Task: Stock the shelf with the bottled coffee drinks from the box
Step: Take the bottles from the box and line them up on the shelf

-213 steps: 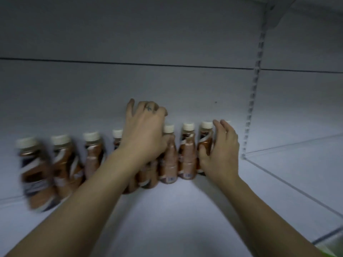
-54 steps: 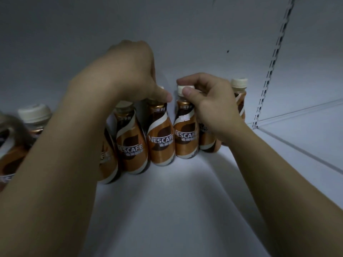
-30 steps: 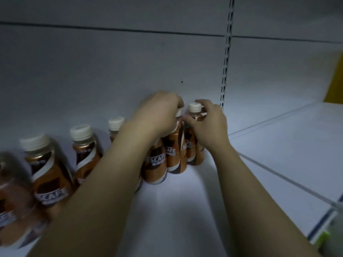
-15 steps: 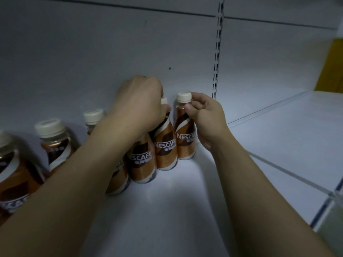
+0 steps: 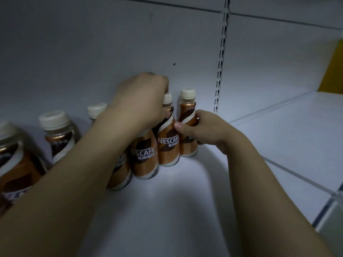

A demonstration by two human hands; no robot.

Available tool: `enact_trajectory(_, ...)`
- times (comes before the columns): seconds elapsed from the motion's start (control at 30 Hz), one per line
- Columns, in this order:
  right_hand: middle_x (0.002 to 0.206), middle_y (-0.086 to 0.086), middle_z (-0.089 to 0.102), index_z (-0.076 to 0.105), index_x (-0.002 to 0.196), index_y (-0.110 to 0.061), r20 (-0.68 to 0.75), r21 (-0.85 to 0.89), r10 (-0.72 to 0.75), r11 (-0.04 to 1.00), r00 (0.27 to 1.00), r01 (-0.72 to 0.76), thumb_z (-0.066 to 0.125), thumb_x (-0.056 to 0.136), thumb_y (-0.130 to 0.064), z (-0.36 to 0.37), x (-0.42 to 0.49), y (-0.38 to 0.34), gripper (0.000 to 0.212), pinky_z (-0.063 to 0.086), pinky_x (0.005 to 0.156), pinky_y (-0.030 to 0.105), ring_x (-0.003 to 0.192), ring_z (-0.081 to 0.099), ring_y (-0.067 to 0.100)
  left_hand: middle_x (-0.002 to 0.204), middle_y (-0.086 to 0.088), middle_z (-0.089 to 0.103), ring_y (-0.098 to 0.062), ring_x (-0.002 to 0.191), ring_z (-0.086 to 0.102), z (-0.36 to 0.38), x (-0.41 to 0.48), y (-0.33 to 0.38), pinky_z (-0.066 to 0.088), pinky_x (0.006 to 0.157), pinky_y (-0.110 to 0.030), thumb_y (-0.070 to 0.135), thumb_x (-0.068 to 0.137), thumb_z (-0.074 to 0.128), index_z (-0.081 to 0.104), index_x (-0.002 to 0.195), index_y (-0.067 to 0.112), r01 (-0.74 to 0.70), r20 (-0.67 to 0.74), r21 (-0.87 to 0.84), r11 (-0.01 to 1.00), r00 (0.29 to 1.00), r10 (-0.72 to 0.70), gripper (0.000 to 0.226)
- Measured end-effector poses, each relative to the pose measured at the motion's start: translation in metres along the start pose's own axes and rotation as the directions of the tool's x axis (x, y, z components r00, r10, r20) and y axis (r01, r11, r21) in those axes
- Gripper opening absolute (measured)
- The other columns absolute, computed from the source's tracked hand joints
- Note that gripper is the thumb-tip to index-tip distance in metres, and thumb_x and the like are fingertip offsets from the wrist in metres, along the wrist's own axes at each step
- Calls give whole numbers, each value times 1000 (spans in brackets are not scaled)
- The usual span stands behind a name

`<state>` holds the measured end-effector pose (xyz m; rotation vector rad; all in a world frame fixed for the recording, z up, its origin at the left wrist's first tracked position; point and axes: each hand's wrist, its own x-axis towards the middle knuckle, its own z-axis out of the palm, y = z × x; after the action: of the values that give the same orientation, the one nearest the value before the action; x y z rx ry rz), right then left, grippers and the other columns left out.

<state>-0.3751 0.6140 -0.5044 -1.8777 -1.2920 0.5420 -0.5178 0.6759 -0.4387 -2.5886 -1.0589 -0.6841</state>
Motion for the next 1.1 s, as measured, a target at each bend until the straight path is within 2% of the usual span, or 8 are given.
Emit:
enact_trajectory(0.07, 110, 1, 70, 60, 111, -22, -1, -36, -22, 999, 1000, 22, 70, 68, -66, 4, 0, -3, 63, 52, 92, 44, 101, 66, 21, 106, -8, 61, -30, 95, 58, 1, 0, -1, 52, 79, -42, 36, 74, 78, 59, 113, 18, -1, -13, 17, 1000, 1000, 1, 47)
enact_trajectory(0.13, 111, -2, 69, 56, 120, -23, -21, -46, -27, 999, 999, 26, 66, 40, -88, 8, 10, 7, 103, 54, 90, 44, 100, 66, 20, 107, -8, 60, -30, 94, 58, 1, -3, 0, 52, 79, -41, 35, 75, 76, 58, 114, 18, 7, -15, 18, 1000, 1000, -6, 46)
enact_trajectory(0.2, 115, 1, 67, 52, 124, -20, -7, -46, -14, 999, 1000, 14, 65, 28, -90, 10, 12, 9, 119, 54, 90, 44, 102, 65, 21, 108, -7, 59, -29, 95, 58, 0, -9, 2, 51, 80, -41, 35, 77, 74, 57, 117, 18, 14, -4, 8, 1000, 1000, -14, 46)
enact_trajectory(0.37, 157, 18, 24, 9, 153, -10, -218, -71, 74, 993, 973, -91, 75, 69, -60, 3, -23, -26, 118, 33, 110, 48, 141, 32, 36, 127, -6, 56, -29, 112, 55, -26, -30, -20, 46, 92, -41, 41, 77, 74, 46, 136, 21, 4, 56, 42, 999, 998, -6, 69)
enact_trajectory(0.5, 152, 15, 29, 16, 151, -17, -323, -117, -67, 993, 944, 30, 72, 75, -56, -1, -50, -48, 102, 38, 104, 48, 136, 37, 37, 114, -2, 65, -24, 99, 59, -46, -42, -42, 50, 85, -40, 41, 77, 75, 56, 124, 25, 57, 183, 41, 998, 981, -64, 54)
enact_trajectory(0.7, 154, 20, 21, -15, 153, -22, -262, -27, 28, 999, 965, -37, 77, 73, -49, 60, -50, -6, 124, 35, 108, 54, 134, 38, 42, 105, -3, 66, -20, 87, 57, -33, -38, -34, 47, 75, -34, 34, 77, 77, 59, 113, 19, 139, 142, -138, 981, 983, -119, 43)
enact_trajectory(0.9, 151, 16, 27, -10, 154, -20, -328, -10, -12, 1000, 945, 9, 77, 75, -42, 68, -50, 9, 120, 36, 107, 50, 133, 40, 38, 88, -7, 71, -23, 77, 65, -30, -39, -32, 57, 74, -39, 31, 72, 81, 70, 94, 9, 279, 98, -183, 943, 959, -264, 33)
enact_trajectory(1.1, 160, 18, 10, -8, 154, -17, -373, -108, -69, 994, 925, 30, 77, 70, -53, 72, -55, -2, 124, 19, 116, 58, 147, 14, 35, 92, -6, 66, -24, 83, 62, -19, -46, -23, 54, 77, -41, 33, 81, 73, 63, 101, 13, 278, 31, -152, 948, 960, -277, 30)
